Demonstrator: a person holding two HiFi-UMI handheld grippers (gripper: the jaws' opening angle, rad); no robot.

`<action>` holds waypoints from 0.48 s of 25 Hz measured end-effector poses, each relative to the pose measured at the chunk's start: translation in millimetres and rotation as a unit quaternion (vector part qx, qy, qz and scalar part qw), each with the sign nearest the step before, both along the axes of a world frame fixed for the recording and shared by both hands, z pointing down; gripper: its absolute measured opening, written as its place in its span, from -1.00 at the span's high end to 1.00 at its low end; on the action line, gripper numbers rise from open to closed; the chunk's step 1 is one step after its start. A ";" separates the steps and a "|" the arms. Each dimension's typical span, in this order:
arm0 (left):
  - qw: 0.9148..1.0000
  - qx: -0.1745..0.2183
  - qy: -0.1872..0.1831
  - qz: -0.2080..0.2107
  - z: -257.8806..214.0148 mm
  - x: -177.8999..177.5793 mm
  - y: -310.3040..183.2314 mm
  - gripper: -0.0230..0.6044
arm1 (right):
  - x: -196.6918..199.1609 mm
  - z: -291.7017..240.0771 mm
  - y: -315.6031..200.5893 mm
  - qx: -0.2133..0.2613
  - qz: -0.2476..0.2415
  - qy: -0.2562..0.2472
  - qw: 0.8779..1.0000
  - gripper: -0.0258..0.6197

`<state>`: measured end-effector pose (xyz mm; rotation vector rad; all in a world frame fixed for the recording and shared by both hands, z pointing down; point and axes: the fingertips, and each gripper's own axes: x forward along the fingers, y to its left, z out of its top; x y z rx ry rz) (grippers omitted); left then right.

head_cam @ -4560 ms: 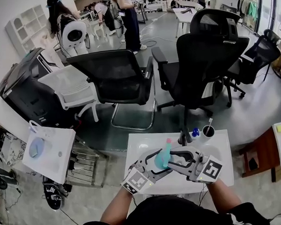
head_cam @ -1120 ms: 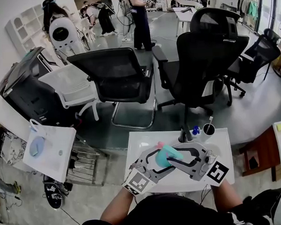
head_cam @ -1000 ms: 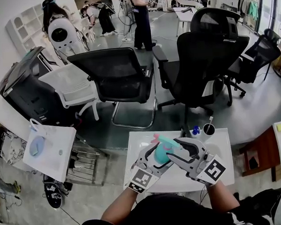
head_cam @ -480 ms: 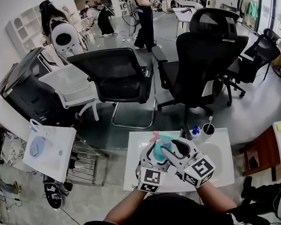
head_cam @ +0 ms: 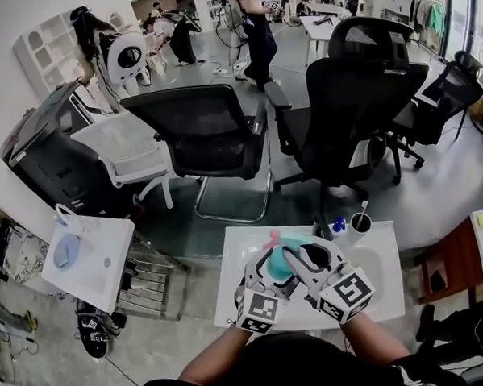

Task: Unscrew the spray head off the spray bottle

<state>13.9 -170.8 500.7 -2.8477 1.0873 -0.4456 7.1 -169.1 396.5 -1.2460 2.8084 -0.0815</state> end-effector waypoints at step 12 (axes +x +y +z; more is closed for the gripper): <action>0.994 0.022 0.017 0.102 -27.8 6.5 19.7 -0.31 | -5.2 -18.5 24.9 0.052 -0.120 0.017 0.991 0.50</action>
